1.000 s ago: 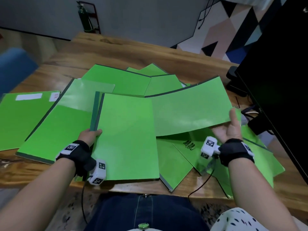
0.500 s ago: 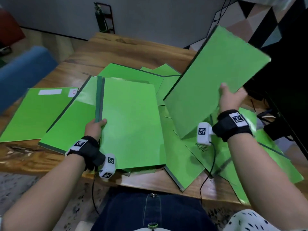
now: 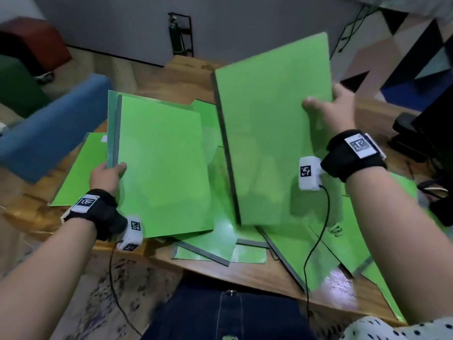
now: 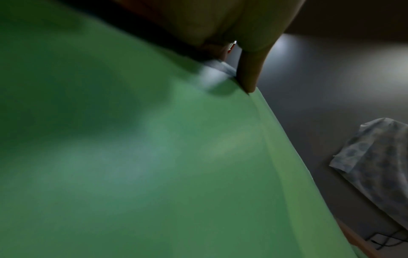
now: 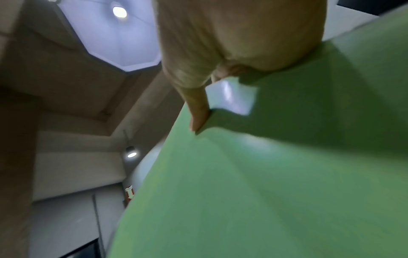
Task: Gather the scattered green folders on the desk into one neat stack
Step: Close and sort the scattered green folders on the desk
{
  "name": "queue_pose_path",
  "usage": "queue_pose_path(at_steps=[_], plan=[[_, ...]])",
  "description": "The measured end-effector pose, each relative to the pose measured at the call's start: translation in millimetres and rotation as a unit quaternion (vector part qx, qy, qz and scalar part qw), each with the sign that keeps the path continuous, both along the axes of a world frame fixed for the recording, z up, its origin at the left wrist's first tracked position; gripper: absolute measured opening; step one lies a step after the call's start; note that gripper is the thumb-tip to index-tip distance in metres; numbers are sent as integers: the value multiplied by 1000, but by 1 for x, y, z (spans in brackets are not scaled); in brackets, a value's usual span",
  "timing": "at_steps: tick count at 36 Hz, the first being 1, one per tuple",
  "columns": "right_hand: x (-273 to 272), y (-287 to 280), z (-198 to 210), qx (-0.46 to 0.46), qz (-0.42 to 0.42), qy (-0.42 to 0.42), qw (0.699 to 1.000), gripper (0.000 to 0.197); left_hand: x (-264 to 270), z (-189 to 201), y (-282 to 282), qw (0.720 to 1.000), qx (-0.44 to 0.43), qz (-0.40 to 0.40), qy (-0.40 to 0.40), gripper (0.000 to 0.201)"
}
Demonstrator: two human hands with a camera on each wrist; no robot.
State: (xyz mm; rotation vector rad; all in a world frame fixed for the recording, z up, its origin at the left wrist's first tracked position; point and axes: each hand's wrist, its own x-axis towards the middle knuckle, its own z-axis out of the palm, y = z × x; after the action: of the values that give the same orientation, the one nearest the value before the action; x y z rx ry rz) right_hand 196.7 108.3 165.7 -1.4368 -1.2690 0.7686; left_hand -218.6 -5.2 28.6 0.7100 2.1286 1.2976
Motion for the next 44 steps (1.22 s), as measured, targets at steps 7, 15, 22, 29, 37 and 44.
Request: queue_pose_path(at_steps=[7,15,22,29,37,44], plan=[[-51,-18,-95,-237,144,-32,960,36,-32,-28,-3,997,-74,-17,15,40],[-83,-15,-174,-377,137,-216,890,81,-44,-54,3,992,-124,-26,-20,43],[-92,-15,-181,-368,170,-391,826,63,-44,-57,11,987,-155,-47,-12,42],[-104,-28,-178,-368,167,-353,844,93,-38,-60,15,985,-157,-42,-52,47],[-68,-22,-116,-418,173,-417,789,78,-22,-55,21,982,-136,-47,-119,49],[-11,-8,-42,-381,137,-509,759,67,27,-46,40,980,-108,-80,-145,47]])
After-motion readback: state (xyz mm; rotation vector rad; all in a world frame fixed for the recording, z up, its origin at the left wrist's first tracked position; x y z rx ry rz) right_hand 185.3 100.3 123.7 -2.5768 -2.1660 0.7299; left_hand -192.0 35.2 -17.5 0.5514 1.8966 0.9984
